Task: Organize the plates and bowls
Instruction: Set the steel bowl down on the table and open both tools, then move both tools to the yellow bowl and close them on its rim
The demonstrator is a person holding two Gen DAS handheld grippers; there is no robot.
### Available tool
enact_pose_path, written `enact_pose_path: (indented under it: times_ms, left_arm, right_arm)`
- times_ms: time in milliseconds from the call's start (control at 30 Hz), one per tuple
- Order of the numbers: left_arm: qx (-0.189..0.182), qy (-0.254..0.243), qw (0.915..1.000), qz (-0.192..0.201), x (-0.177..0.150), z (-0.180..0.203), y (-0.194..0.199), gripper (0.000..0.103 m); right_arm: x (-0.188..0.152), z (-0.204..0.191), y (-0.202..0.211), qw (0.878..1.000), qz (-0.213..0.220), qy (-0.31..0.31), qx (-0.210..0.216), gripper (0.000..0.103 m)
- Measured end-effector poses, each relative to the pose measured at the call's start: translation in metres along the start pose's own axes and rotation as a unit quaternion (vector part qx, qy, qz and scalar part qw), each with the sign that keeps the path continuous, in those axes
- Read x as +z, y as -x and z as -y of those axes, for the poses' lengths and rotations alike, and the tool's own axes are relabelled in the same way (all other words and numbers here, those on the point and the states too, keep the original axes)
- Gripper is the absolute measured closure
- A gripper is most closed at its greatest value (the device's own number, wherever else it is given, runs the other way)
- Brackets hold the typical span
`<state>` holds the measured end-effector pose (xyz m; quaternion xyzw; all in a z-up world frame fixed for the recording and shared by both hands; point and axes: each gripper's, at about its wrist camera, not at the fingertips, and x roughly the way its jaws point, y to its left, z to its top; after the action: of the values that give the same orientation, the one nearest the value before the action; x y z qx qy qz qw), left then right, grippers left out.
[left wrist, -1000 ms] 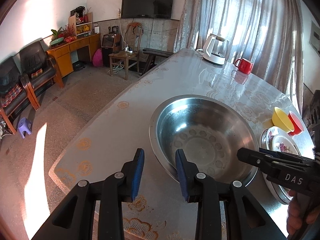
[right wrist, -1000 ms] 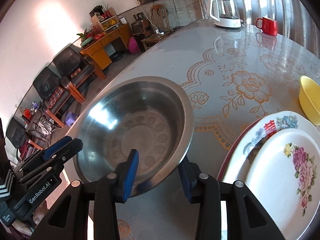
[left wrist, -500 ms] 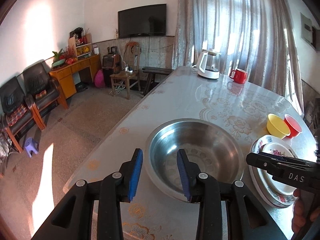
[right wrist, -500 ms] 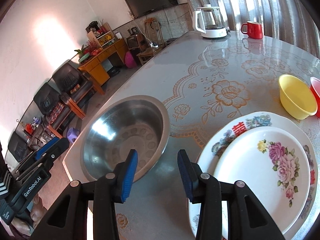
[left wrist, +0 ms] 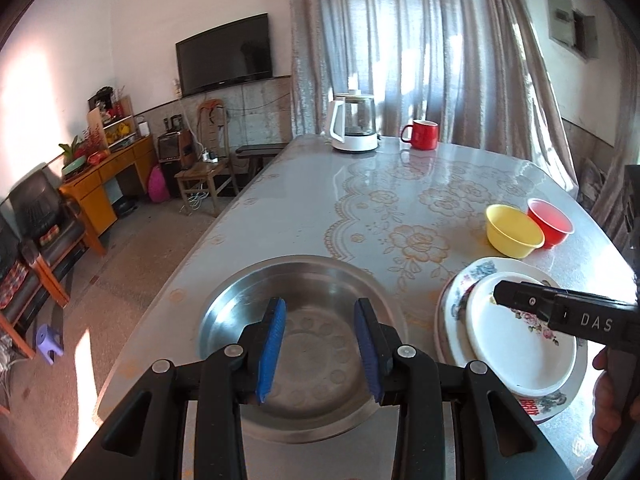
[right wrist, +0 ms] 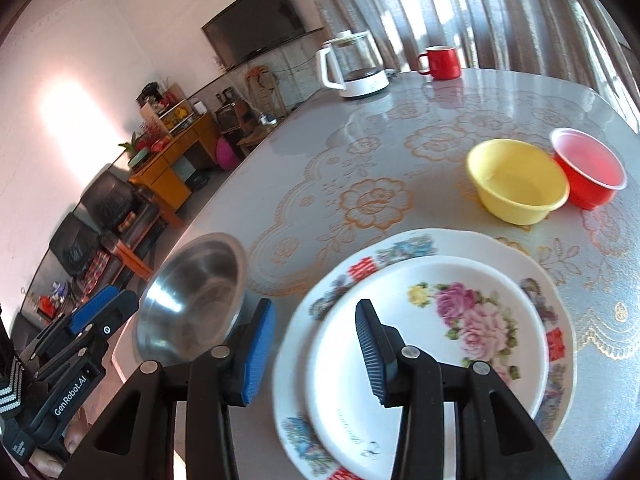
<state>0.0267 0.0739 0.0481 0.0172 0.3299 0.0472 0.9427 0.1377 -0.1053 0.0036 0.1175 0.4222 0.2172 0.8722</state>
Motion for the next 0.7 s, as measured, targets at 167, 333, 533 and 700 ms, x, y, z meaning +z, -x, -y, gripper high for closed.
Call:
enact_pose_path:
  times_ms: [167,333,533,700]
  left_arm:
    - [-0.011,-0.020,0.9997,-0.009,0.007,0.021,-0.012,0.067]
    - [-0.029,-0.032,0.9986,-0.029,0.015,0.042,-0.028,0.067]
    - [-0.065,-0.041,0.9959,-0.048,0.032,0.068,-0.046,0.067]
    - [-0.086,-0.041,0.9936,-0.060,0.047,0.091,-0.066,0.067]
  right_arm:
    - [0.005,0.023,0.009,1.000,0.014,-0.025,-0.013,0.061]
    - [0.011,0.054,0.017,0.997,0.028,-0.061,-0.033,0.061]
    - [0.019,0.098,0.029,0.991,0.049,-0.110,-0.061,0.061]
    - [0.028,0.126,0.030,0.985,0.062,-0.141,-0.080,0.061]
